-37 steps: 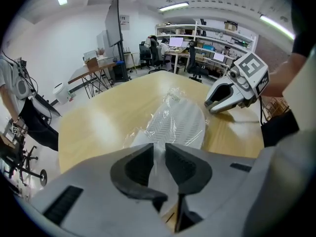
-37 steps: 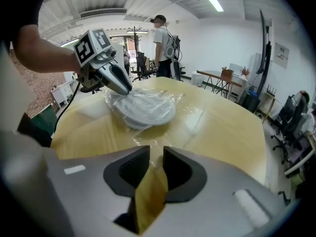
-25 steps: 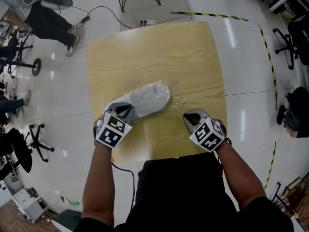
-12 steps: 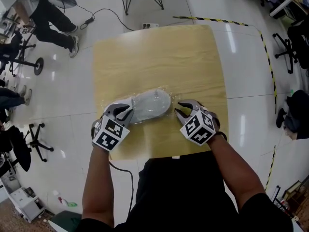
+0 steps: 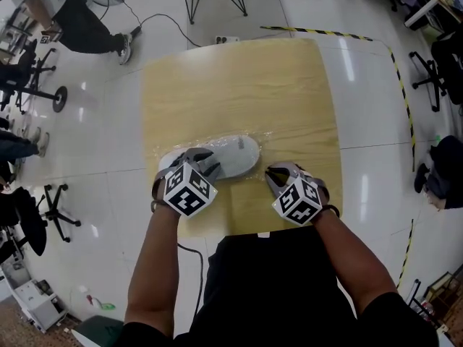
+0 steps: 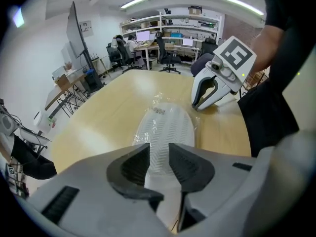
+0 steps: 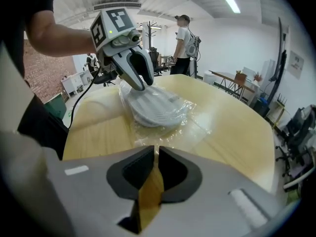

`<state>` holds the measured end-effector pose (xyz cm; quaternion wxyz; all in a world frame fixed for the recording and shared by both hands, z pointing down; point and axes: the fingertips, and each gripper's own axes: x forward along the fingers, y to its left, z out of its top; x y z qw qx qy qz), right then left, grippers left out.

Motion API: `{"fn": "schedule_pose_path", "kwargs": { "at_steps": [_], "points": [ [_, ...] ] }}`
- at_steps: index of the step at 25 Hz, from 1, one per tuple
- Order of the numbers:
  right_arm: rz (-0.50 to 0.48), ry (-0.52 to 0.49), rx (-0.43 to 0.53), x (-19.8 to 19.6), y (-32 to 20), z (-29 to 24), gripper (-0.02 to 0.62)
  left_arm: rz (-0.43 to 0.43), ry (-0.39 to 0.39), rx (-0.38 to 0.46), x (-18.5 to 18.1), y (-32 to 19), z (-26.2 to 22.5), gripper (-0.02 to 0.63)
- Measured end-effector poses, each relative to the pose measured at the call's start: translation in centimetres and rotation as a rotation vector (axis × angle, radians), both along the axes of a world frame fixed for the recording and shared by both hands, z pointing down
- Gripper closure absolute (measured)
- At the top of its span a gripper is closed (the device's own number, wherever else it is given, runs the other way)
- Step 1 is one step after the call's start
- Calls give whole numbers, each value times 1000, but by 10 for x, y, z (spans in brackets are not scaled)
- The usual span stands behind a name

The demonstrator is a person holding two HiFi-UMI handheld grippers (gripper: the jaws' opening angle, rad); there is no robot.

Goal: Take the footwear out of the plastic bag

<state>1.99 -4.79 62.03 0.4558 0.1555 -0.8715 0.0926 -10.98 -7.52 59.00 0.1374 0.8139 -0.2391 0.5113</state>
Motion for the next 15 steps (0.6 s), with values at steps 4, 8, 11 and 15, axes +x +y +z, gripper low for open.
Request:
{"fn": "schedule_pose_path", "kwargs": {
  "at_steps": [4,8,11,15],
  "points": [
    [-28,4,-27,7,14,-1,592,-2,-10,23,6,7,1,575],
    [-46,0,-49,14,30,-2,592,3,-7,21,9,16,3,597],
    [-33,-25,-73,18,39,-6,592,14,-4,17,9,21,2,598],
    [26,-91,-125,22,50,-16,592,20,13,12,7,29,2,598]
  ]
}}
